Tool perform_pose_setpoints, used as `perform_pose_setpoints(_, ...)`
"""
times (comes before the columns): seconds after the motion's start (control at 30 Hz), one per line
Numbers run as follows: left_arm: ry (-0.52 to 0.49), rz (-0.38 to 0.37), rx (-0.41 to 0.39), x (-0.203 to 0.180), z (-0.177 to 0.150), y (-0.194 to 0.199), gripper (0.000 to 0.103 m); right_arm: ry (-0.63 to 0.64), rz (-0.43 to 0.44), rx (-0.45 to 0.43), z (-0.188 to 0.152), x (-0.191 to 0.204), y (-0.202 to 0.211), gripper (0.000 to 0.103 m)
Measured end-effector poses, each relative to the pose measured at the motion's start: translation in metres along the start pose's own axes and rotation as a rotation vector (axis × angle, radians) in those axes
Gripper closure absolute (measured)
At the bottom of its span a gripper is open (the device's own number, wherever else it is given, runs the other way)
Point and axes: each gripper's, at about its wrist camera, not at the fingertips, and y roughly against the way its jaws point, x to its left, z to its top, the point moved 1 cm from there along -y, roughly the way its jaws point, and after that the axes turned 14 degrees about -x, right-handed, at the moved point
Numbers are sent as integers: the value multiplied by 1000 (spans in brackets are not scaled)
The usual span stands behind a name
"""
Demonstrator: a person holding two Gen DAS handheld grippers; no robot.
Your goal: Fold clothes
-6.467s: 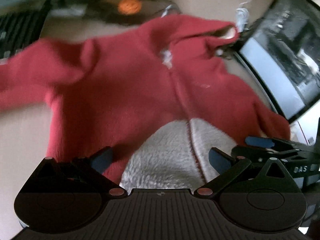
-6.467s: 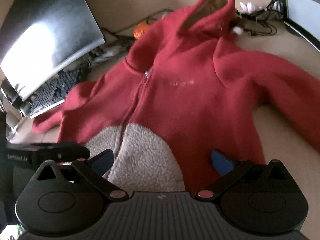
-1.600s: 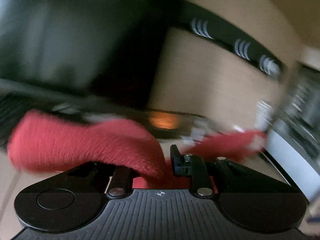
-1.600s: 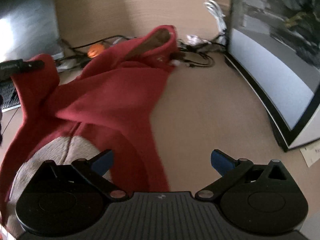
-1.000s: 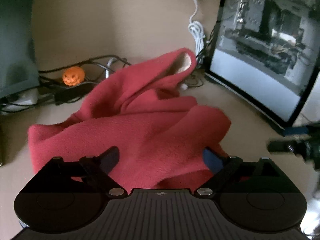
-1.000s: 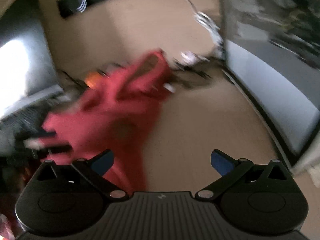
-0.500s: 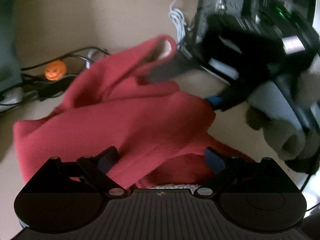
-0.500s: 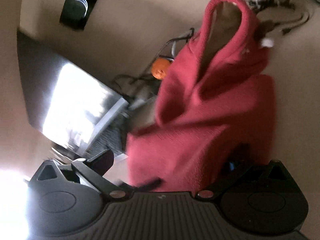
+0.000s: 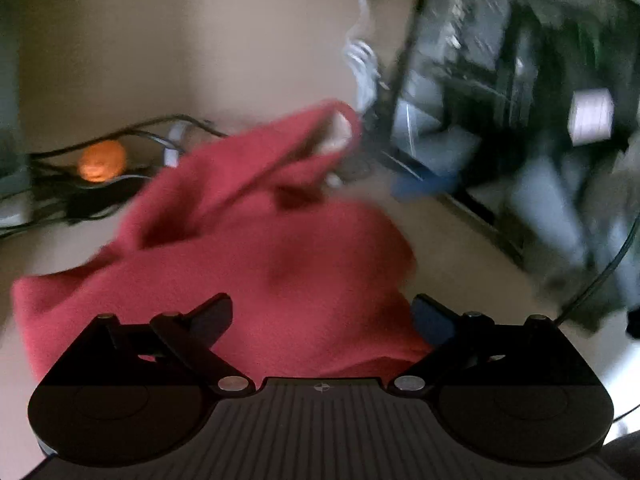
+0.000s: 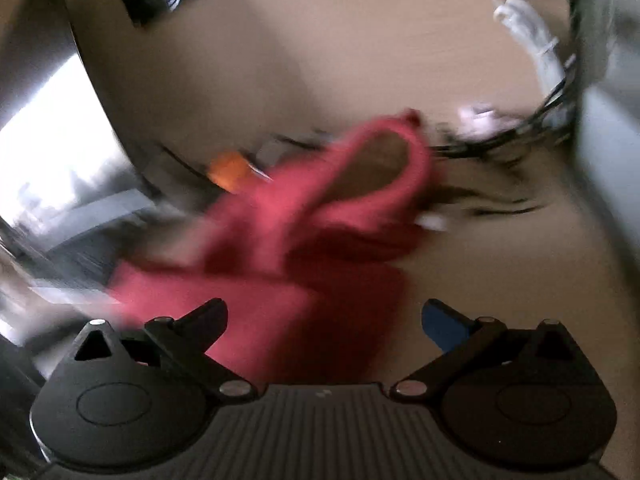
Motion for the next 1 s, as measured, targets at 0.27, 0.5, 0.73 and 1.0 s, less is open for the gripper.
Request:
perform_pose_setpoints(0.27, 169, 276, 60, 75, -15, -13, 3, 158, -197, 79, -31, 11, -15, 0)
perform_pose_setpoints(0.5, 85, 276, 66, 55, -8, 8, 3, -16, -158, -154, -11, 13, 52, 0)
perform_pose_setpoints(0.73, 1, 310, 80, 41, -15, 43, 3, -1, -66, -10, -47, 56, 85, 0)
perform_pose_setpoints(1.0, -64, 250, 107, 19, -35, 98, 2, -133, -98, 193, -147, 109, 113, 0)
